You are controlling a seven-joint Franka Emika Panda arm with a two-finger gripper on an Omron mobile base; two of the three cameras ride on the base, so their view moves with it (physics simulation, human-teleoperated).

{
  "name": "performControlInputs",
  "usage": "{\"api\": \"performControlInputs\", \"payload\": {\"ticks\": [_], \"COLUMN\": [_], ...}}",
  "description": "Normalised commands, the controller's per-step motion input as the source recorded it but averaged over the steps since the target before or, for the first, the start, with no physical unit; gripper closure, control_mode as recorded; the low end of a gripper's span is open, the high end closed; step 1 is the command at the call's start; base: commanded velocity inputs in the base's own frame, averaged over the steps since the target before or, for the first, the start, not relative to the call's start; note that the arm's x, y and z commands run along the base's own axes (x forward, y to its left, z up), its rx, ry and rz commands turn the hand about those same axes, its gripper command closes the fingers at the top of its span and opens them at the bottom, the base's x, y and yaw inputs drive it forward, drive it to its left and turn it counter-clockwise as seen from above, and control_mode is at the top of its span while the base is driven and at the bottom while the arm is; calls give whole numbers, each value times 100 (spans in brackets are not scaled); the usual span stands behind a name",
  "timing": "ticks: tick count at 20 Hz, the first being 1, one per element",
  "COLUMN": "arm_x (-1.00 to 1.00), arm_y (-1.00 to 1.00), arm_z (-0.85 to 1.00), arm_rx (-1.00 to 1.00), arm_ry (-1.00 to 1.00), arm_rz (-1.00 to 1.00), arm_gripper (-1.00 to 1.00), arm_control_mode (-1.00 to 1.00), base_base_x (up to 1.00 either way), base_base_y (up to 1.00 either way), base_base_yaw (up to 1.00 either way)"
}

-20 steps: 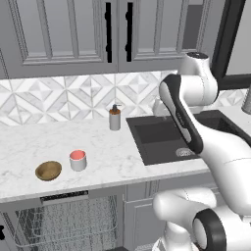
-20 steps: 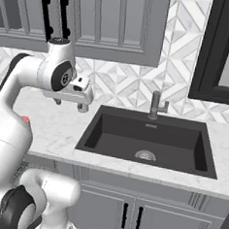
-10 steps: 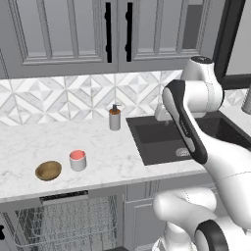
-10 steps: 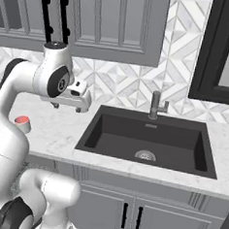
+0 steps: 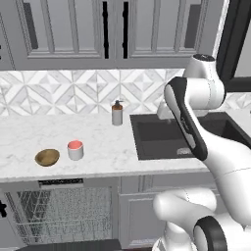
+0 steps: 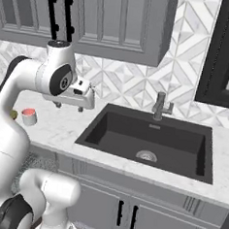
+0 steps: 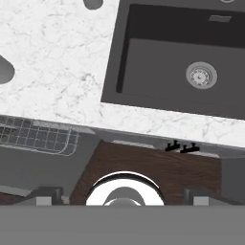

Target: Pick up the cup and bowl from the counter, place them in the dishwasher, and close the dishwasher door.

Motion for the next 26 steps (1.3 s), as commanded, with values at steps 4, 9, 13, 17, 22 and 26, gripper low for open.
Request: {"api": "performControlInputs", "payload": {"ticks": [4, 9, 13, 17, 22, 26], "arm_x": [0, 0, 0, 0, 0, 0], "arm_y": [0, 0, 0, 0, 0, 0], "arm_z": [0, 0, 0, 0, 0, 0], "arm_rx": [0, 0, 0, 0, 0, 0], "arm_ry": [0, 0, 0, 0, 0, 0], "arm_rz": [0, 0, 0, 0, 0, 0], "arm_gripper": [-100, -100, -100, -100, -100, -100], "arm_control_mode": [100, 100, 100, 100, 100, 100], "base_base_x": [-37, -12, -8, -12, 0, 0], "base_base_y": [-34, -7, -16, -21, -44, -65], "base_base_yaw": [47, 58, 57, 57, 55, 50]}}
